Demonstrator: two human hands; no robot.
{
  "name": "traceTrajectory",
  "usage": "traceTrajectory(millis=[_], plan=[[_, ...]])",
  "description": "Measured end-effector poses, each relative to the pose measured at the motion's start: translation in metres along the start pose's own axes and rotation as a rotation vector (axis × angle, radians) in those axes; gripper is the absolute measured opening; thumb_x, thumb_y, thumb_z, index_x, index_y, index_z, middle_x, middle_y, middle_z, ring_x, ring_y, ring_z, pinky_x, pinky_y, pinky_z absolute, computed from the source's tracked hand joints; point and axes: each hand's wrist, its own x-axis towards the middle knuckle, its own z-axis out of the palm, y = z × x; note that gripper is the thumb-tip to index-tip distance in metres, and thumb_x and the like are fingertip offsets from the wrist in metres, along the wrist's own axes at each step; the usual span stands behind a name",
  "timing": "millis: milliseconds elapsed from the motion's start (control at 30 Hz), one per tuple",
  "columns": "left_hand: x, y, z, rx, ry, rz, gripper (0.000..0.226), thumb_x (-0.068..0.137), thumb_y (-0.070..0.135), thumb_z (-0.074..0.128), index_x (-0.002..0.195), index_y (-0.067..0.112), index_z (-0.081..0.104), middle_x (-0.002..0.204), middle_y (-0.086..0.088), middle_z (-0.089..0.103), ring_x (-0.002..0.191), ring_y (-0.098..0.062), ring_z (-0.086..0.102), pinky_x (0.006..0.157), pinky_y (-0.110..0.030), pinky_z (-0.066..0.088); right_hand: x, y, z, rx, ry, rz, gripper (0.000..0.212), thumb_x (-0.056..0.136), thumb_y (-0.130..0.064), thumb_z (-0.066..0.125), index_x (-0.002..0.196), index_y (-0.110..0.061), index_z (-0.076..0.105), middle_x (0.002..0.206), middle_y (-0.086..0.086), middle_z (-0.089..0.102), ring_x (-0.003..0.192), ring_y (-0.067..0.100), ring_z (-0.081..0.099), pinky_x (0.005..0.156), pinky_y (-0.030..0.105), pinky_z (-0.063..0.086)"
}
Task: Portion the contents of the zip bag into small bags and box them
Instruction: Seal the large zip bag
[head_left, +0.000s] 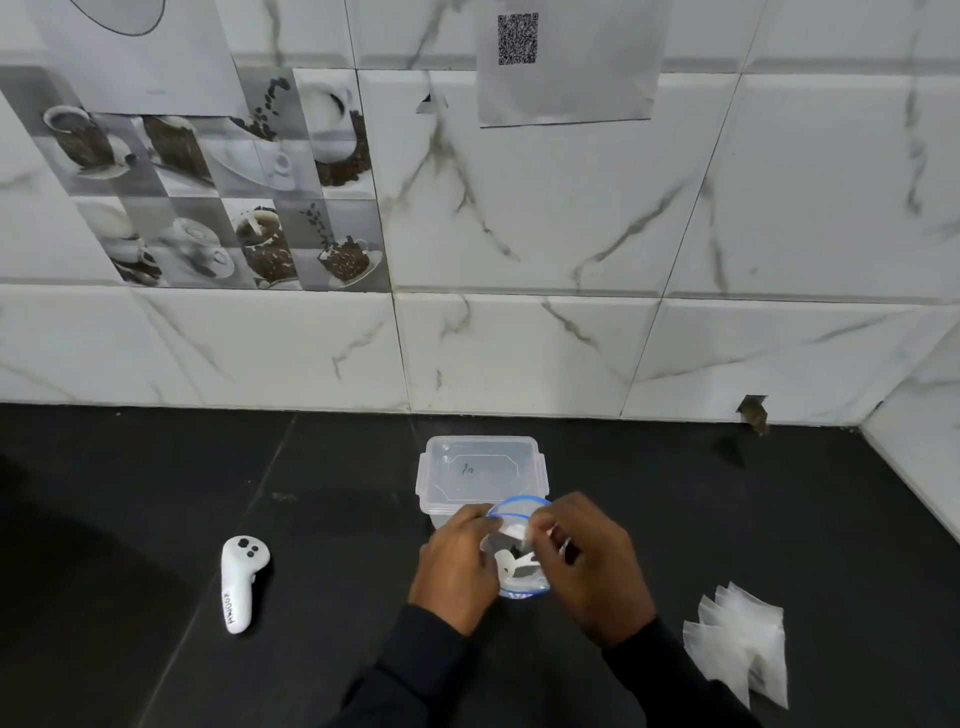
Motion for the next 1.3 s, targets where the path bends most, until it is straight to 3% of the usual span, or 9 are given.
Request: traceTrajectory(millis=[67, 167, 267, 433, 533, 667, 800, 1033, 1300], plan=[[-0.003, 0.004, 0.003, -0.004, -0.024, 0.030, 0.051, 0.076, -0.002, 0.052, 0.115, 0.024, 0.071, 0.129, 0.015, 0.063, 0.117, -0.011, 0.060, 0.096, -0.028, 0.050, 0.002, -0.007, 0.014, -0.118, -0.267, -0.002, 0.031, 0.084, -0.032, 0.043, 0.089, -0.024, 0.072, 0.087, -0.008, 0.073, 0.077, 0.006, 0.065, 0.080, 0.013, 0.046], [-0.008, 0.010, 0.007, -0.015, -0.070, 0.123, 0.056, 0.074, -0.002, 0.053, 0.118, 0.029, 0.069, 0.128, 0.020, 0.060, 0.116, -0.001, 0.056, 0.095, -0.006, 0.039, 0.007, 0.006, 0.040, -0.304, -0.390, -0.025, 0.022, 0.084, -0.016, 0.059, 0.101, -0.008, 0.069, 0.095, 0.003, 0.074, 0.090, 0.011, 0.069, 0.092, 0.017, 0.049], [-0.012, 0.007, 0.009, -0.021, -0.103, 0.152, 0.064, 0.072, -0.002, 0.051, 0.124, 0.034, 0.064, 0.134, 0.025, 0.054, 0.122, 0.004, 0.050, 0.101, -0.003, 0.034, 0.006, 0.006, 0.047, -0.423, -0.655, 0.171, 0.035, 0.098, -0.017, 0.052, 0.130, -0.005, 0.052, 0.129, 0.008, 0.061, 0.120, 0.020, 0.057, 0.099, 0.023, 0.040], [-0.017, 0.005, 0.012, -0.027, -0.135, 0.107, 0.067, 0.072, 0.003, 0.046, 0.129, 0.035, 0.061, 0.141, 0.029, 0.045, 0.129, 0.007, 0.045, 0.106, -0.001, 0.027, 0.007, 0.003, 0.046, -0.604, -0.717, 0.190, 0.037, 0.101, -0.020, 0.045, 0.138, -0.012, 0.047, 0.136, 0.006, 0.057, 0.125, 0.023, 0.056, 0.102, 0.033, 0.044], [-0.013, 0.000, 0.010, -0.046, -0.123, 0.026, 0.058, 0.077, 0.018, 0.043, 0.131, 0.032, 0.060, 0.142, 0.026, 0.045, 0.128, 0.003, 0.046, 0.098, 0.002, 0.024, 0.008, 0.004, 0.041, -0.558, -0.664, 0.065, 0.035, 0.093, -0.026, 0.055, 0.128, -0.020, 0.056, 0.123, 0.003, 0.065, 0.111, 0.026, 0.063, 0.090, 0.038, 0.051], [-0.006, -0.016, 0.011, -0.051, -0.081, -0.063, 0.056, 0.082, 0.005, 0.053, 0.131, 0.030, 0.060, 0.144, 0.018, 0.049, 0.129, -0.008, 0.051, 0.108, -0.022, 0.040, 0.001, 0.013, 0.035, -0.566, -0.418, -0.186, 0.010, 0.076, -0.033, 0.069, 0.081, -0.027, 0.063, 0.083, -0.009, 0.061, 0.079, 0.018, 0.058, 0.055, 0.032, 0.046], [0.004, -0.020, 0.012, -0.095, -0.037, -0.087, 0.053, 0.083, 0.002, 0.058, 0.130, 0.024, 0.062, 0.139, 0.013, 0.055, 0.129, -0.008, 0.052, 0.109, -0.018, 0.037, -0.010, 0.029, 0.036, -0.584, -0.302, -0.333, 0.007, 0.077, -0.032, 0.061, 0.072, -0.027, 0.059, 0.078, -0.009, 0.056, 0.071, 0.018, 0.050, 0.057, 0.033, 0.039], [0.012, -0.024, 0.018, -0.116, -0.040, -0.124, 0.043, 0.080, 0.003, 0.064, 0.119, 0.021, 0.070, 0.127, 0.012, 0.063, 0.118, -0.007, 0.058, 0.096, -0.012, 0.038, -0.007, 0.026, 0.024, 0.203, -0.191, 0.381, 0.007, 0.071, -0.019, 0.073, 0.064, -0.019, 0.073, 0.065, -0.005, 0.071, 0.060, 0.003, 0.064, 0.058, 0.017, 0.049], [0.016, -0.024, 0.031, -0.142, 0.003, -0.156, 0.028, 0.079, 0.013, 0.070, 0.106, 0.022, 0.071, 0.111, 0.011, 0.068, 0.104, -0.009, 0.063, 0.094, -0.024, 0.050, -0.009, 0.021, 0.021, 0.275, -0.100, 0.259, 0.009, 0.072, -0.016, 0.076, 0.065, -0.019, 0.072, 0.063, -0.008, 0.068, 0.058, 0.004, 0.062, 0.056, 0.015, 0.046]])
